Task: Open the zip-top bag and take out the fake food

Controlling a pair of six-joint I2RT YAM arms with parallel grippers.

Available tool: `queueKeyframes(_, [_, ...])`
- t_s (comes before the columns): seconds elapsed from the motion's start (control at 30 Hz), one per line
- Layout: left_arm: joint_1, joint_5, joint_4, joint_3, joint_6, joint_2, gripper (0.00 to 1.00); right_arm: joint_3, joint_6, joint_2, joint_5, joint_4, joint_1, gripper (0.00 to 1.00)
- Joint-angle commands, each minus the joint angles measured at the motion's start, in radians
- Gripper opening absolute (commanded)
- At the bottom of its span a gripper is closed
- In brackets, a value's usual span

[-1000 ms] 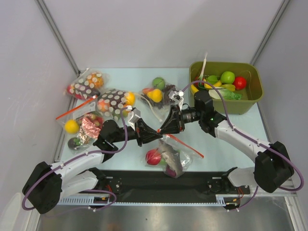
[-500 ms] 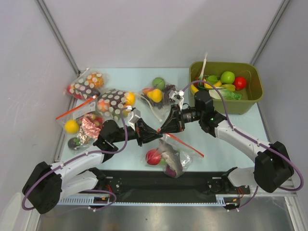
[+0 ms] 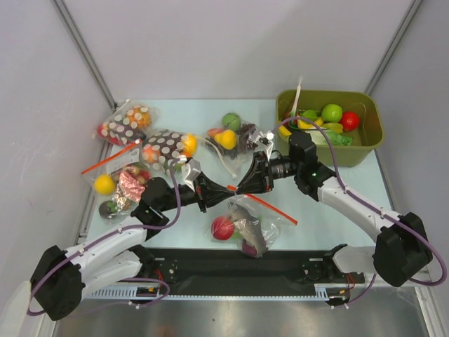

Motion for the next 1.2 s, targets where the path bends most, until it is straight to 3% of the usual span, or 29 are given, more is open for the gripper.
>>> queueKeyframes(0.0, [0.003,-0.048,-0.035,0.012,0.044,-0.012,0.0,-0.012,-0.02,-0.049,-0.042,-0.009,-0.011,0.0])
queueKeyframes(0.53, [0.007,-0.309,-0.2,0.065,0.101,-0.047,0.0,-0.049,-0.113,-0.123,0.025,-0.176,-0.044,0.0])
queueKeyframes(1.17, [0.01,-0.852,-0.358,0.183,0.105,0.051,0.0,-0.027,-0.222,-0.158,0.237,-0.417,-0.057,0.0])
